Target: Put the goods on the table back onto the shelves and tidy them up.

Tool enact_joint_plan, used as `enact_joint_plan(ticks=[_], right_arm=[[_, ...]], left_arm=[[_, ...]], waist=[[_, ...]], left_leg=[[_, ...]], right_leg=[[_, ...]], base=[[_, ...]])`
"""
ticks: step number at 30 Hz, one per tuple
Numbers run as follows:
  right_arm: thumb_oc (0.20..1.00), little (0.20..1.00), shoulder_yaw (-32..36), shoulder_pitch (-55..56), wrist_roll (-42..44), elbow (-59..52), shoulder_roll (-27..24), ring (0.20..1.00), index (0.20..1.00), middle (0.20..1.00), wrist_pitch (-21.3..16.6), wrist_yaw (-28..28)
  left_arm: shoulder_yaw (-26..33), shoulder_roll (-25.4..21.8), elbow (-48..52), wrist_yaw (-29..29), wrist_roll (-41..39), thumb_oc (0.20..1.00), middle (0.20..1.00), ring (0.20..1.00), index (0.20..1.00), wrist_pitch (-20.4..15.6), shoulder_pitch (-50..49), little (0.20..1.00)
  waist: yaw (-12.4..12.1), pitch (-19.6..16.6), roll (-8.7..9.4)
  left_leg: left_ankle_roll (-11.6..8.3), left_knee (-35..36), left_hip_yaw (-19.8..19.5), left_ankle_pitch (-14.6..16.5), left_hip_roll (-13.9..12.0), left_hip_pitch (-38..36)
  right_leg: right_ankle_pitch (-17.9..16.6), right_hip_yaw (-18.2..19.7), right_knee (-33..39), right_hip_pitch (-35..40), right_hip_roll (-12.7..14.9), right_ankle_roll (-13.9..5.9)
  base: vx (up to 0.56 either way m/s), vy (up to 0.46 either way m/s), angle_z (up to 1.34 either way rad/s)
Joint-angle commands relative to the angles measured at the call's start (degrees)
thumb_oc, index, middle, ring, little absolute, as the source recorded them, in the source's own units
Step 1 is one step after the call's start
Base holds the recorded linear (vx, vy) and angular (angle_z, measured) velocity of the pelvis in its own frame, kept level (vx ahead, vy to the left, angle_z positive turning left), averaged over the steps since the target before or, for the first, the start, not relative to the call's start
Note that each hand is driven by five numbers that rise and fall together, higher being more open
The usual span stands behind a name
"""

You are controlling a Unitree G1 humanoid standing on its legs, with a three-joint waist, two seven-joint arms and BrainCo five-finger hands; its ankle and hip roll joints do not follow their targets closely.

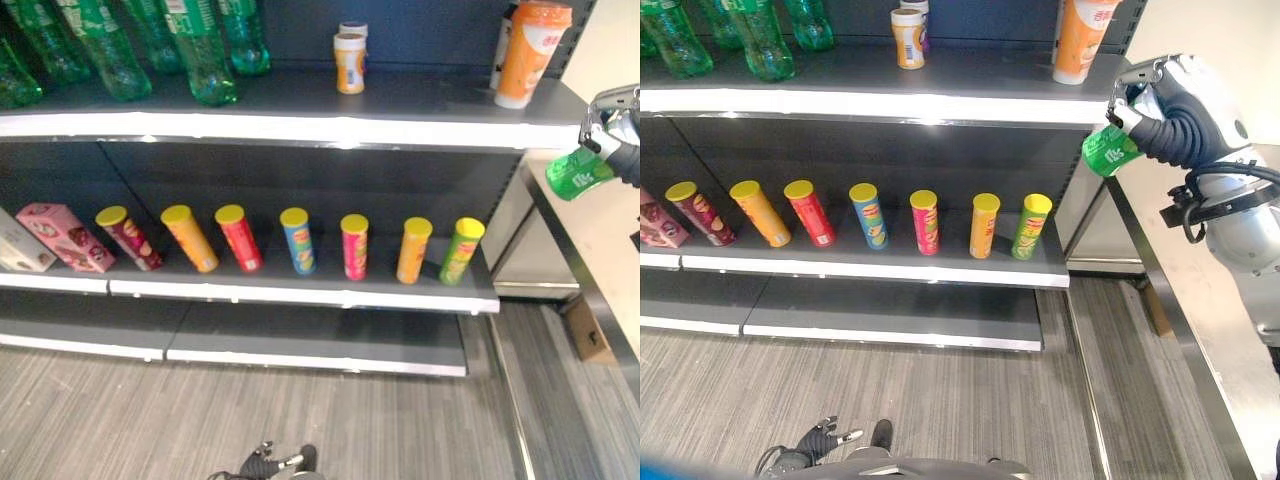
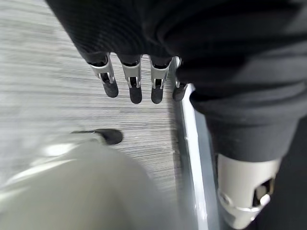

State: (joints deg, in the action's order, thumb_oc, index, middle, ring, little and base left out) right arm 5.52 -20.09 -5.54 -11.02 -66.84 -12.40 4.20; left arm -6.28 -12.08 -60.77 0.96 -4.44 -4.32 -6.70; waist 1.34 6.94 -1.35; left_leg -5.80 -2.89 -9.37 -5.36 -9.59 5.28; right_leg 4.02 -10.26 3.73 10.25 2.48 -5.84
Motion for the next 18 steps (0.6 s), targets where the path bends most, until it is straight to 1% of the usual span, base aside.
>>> enact_joint_plan(ticks=[1,2,3,4,5,6,7,8,9,11,12,15,16,18], right_arm=[[0.200,0.200,-4.1,-8.7,4.6,-0.2,0.2,0.200,0.200,0.200,-0.1,0.9],[0.200,0.200,-5.8,-10.5,4.7,0.4,-0.4,0.200,0.200,0.200,0.2,0.8],[0.200,0.200,-6.7,-11.4,4.7,0.7,-0.5,0.200,0.200,0.200,0.4,0.7],[0.200,0.200,-7.2,-11.9,4.7,0.9,-0.5,0.200,0.200,0.200,0.4,0.7],[0.200,0.200,-8.0,-12.4,4.5,0.6,0.0,0.200,0.200,0.200,0.6,0.5],[0.200,0.200,-8.8,-13.3,4.5,1.4,0.5,0.200,0.200,0.200,0.6,1.1],[0.200,0.200,-8.6,-12.9,4.2,1.7,0.6,0.200,0.200,0.200,0.5,1.5],[0.200,0.200,-8.7,-12.4,3.7,1.9,0.9,0.200,0.200,0.200,0.9,1.4],[0.200,0.200,-8.8,-12.3,3.4,1.6,1.4,0.200,0.200,0.200,1.3,1.2],[0.200,0.200,-9.0,-12.2,2.8,0.9,2.4,0.200,0.200,0.200,1.6,0.5],[0.200,0.200,-9.5,-12.8,2.5,0.9,3.2,0.200,0.200,0.200,1.7,0.5],[0.200,0.200,-10.9,-14.3,1.6,1.4,4.4,0.200,0.200,0.200,2.2,0.5],[0.200,0.200,-11.0,-14.5,1.6,1.5,4.4,0.200,0.200,0.200,2.2,0.6],[0.200,0.200,-12.8,-16.5,0.4,2.5,5.3,0.200,0.200,0.200,2.7,1.0]], left_arm=[[1.3,-5.0,0.0,0.7,-4.4,1.000,1.000,1.000,1.000,-0.2,2.3,1.000],[1.6,-4.7,-0.5,0.6,-5.1,1.000,1.000,1.000,1.000,-0.2,1.8,1.000],[1.5,-4.7,-0.9,0.6,-5.1,1.000,1.000,1.000,1.000,-0.1,1.6,1.000],[1.7,-4.6,-0.9,0.6,-5.1,1.000,1.000,1.000,1.000,-0.2,1.6,1.000],[1.6,-4.5,-1.6,0.5,-4.8,1.000,1.000,1.000,1.000,-0.1,1.1,1.000],[1.6,-4.9,-2.1,0.9,-4.9,1.000,1.000,1.000,1.000,-0.4,1.4,1.000],[1.5,-5.0,-2.0,1.1,-4.9,1.000,1.000,1.000,1.000,-0.5,1.5,1.000],[1.4,-4.7,-2.1,0.9,-4.9,1.000,1.000,1.000,1.000,-0.5,0.8,1.000],[1.3,-4.6,-2.1,0.9,-4.6,1.000,1.000,1.000,1.000,-0.4,0.6,1.000],[1.3,-4.5,-2.9,0.9,-4.0,1.000,1.000,1.000,1.000,-0.6,0.4,1.000],[1.2,-4.8,-2.9,1.0,-3.6,1.000,1.000,1.000,1.000,-0.7,0.5,1.000],[1.1,-5.2,-2.5,1.3,-3.5,1.000,1.000,1.000,1.000,-0.8,0.6,1.000],[1.1,-5.2,-2.5,1.3,-3.5,1.000,1.000,1.000,1.000,-0.8,0.6,1.000],[1.3,-5.8,-2.0,1.7,-3.8,1.000,1.000,1.000,1.000,-0.9,0.8,1.000]], waist=[[-3.2,2.6,7.51],[-3.6,3.1,7.52],[-3.9,3.0,7.54],[-3.8,2.9,7.57],[-4.5,2.4,6.85],[-5.3,1.9,6.19],[-5.5,2.0,6.09],[-5.7,1.1,5.62],[-5.8,0.6,5.44],[-5.7,-0.6,5.34],[-5.8,-1.2,5.57],[-6.0,-1.6,5.79],[-6.0,-1.6,5.81],[-6.3,-1.7,5.97]], left_leg=[[-2.98,-17.0,3.2,6.0,2.8,-1.1],[-2.21,-15.3,4.6,6.4,2.7,0.1],[-1.90,-12.6,5.0,7.6,3.0,0.3],[-1.87,-12.3,5.2,7.5,3.0,0.0],[-1.68,-5.6,4.6,5.8,3.8,1.3],[-2.11,0.5,4.5,1.1,5.0,3.8],[-2.46,1.1,5.5,0.0,5.4,5.5],[-2.00,3.7,6.6,-0.3,5.2,3.4],[-1.89,4.4,6.5,-0.1,5.5,2.5],[-1.15,6.0,7.2,0.3,6.2,0.2],[-0.34,6.1,7.8,0.9,6.8,-0.5],[1.10,5.8,8.6,2.3,7.9,-1.1],[1.14,5.8,8.7,2.3,8.0,-1.1],[2.58,5.4,9.3,3.5,9.0,-1.3]], right_leg=[[-1.6,0.0,-0.1,-4.4,-0.7,2.60],[-1.4,-0.5,0.1,-4.1,-0.4,2.43],[-1.4,-0.6,0.3,-4.2,-0.2,2.11],[-1.3,-0.5,0.3,-4.2,-0.1,2.07],[-1.3,-0.2,0.5,-4.4,-0.3,1.72],[-0.5,0.4,0.7,-4.1,-0.7,1.51],[0.0,0.4,0.8,-3.5,-0.8,1.53],[0.8,0.9,0.4,-3.3,-1.3,1.17],[0.9,1.3,0.3,-2.9,-1.1,1.07],[1.3,2.0,-0.2,-2.4,0.6,0.44],[1.6,2.5,-0.7,-2.3,1.8,-0.25],[1.5,3.8,-1.4,-2.5,3.6,-1.43],[1.5,3.9,-1.4,-2.6,3.6,-1.46],[1.3,4.7,-3.2,-3.8,5.3,-2.61]], base=[[0.02,-0.188,0.61],[0.08,-0.091,0.73],[0.07,-0.012,0.48],[0.13,0.049,0.15],[0.20,0.113,0.09],[0.24,0.130,0.26],[0.29,0.168,0.40],[0.25,0.150,0.36],[0.36,0.241,-0.27],[0.31,0.248,-0.72],[0.24,0.236,-0.46],[0.17,0.183,-0.12],[0.10,0.139,-0.19],[0.11,0.187,-0.17]])
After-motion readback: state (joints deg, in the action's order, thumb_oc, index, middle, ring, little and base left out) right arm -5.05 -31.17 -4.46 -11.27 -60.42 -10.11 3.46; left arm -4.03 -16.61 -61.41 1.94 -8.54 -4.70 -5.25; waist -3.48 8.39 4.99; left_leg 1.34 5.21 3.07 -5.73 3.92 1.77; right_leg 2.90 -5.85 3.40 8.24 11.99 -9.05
